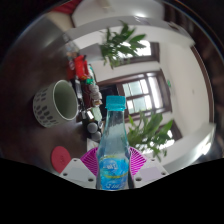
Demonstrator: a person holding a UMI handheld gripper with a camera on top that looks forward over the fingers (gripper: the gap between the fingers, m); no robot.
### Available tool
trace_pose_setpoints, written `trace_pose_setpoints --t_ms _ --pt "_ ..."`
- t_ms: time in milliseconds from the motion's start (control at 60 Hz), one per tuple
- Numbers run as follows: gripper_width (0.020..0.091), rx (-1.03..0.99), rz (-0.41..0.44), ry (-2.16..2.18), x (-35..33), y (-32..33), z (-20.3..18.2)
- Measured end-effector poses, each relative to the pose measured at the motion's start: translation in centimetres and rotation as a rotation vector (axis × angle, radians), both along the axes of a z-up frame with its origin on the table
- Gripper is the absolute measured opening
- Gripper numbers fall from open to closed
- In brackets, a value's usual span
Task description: Pour water
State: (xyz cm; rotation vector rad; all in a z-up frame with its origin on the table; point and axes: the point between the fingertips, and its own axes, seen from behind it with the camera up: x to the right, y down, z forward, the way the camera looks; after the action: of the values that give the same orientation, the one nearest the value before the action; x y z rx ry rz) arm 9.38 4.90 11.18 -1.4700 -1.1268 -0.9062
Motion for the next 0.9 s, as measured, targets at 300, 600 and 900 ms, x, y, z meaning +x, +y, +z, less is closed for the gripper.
trace_pose_setpoints --t_ms 300,600,900 --pt "0.0364 0.092 0.188 -0.620 -4.3 3.3 -0.3" --pt "0.0368 0.146 0.224 -0.815 -4.8 4.0 -0.1" --pt "0.0369 -0.031 0.064 -0.016 -2.2 3.3 1.7"
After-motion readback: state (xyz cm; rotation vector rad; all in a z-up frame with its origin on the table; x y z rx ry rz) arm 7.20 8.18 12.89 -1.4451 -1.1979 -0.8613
